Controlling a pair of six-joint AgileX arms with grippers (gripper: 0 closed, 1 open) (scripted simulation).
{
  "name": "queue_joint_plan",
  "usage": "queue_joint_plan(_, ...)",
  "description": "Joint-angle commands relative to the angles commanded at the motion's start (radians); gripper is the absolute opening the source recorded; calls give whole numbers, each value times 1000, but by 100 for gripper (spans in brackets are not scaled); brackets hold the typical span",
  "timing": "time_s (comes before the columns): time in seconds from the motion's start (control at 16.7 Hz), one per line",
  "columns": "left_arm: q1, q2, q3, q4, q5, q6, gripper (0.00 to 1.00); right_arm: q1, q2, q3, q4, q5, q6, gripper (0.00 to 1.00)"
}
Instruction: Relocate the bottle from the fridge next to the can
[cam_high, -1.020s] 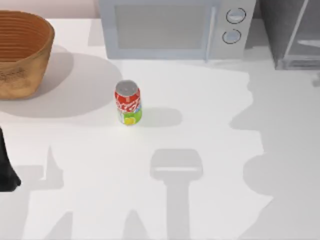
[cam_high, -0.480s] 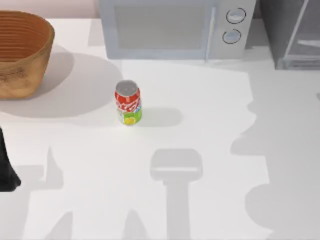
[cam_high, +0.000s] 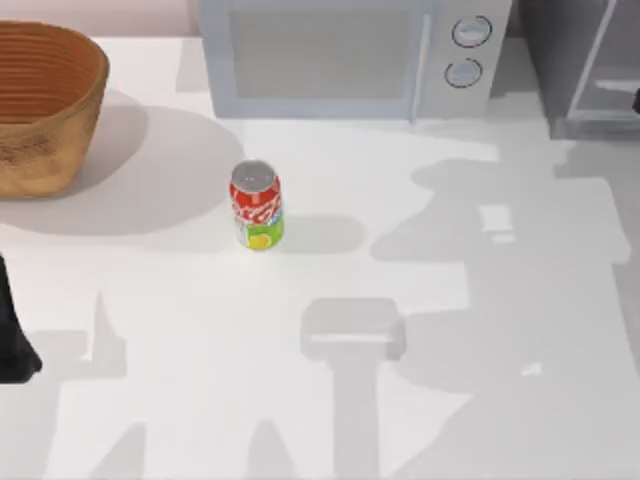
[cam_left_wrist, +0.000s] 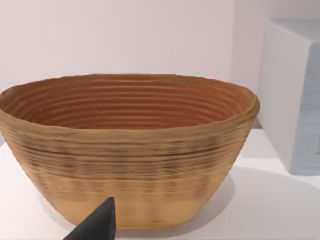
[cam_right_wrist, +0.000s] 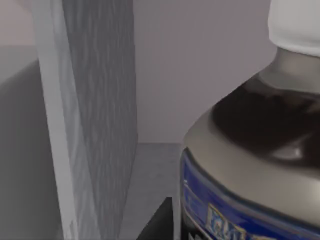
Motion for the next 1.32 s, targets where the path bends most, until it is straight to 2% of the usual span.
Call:
queue_joint_plan(0.36,0,0,0,0,0,0,100,491,178,91,85,524,-8,0)
queue_joint_plan(0.48,0,0,0,0,0,0,100,627,218,113,102,664,-12,0)
queue_joint_plan(0.6,0,0,0,0,0,0,100,724,244,128,112,762,-14,0)
queue_joint_plan(0.78,0,0,0,0,0,0,100,791,259,137,116,829,-16,0)
queue_joint_plan(1.32,0,0,0,0,0,0,100,793,259,137,116,831,-16,0)
